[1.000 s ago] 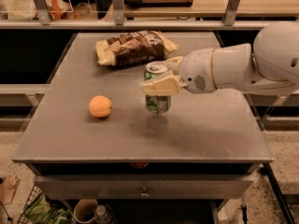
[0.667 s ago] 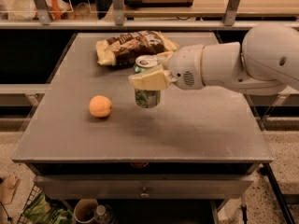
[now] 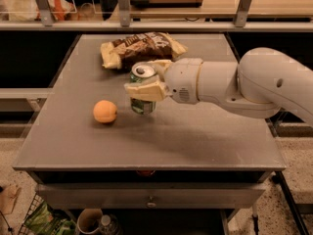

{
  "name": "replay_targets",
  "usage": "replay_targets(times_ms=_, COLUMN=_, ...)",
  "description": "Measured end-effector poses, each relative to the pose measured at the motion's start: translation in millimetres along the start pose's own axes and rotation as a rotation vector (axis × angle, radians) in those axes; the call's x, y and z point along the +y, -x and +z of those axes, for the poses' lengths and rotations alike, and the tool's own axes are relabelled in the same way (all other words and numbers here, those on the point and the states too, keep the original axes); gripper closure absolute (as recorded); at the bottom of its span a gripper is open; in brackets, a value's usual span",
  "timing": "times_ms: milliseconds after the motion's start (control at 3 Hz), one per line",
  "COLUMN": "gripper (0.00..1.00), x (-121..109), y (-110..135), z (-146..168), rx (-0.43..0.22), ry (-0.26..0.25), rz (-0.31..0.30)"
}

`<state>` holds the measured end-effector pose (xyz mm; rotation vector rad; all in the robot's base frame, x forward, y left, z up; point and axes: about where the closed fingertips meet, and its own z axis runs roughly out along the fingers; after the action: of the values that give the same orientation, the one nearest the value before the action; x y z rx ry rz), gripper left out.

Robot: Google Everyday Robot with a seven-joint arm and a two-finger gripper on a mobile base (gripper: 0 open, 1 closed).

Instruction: Move green can near orange

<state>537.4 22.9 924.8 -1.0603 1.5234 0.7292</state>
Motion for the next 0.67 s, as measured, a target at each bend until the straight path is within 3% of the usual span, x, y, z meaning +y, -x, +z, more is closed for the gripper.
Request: replay_targets(times_ms=667, gripper=1.0, x=14.0, y=-18.3, z=17.9, rx=-0.012, ry=0.028, rz=-0.049)
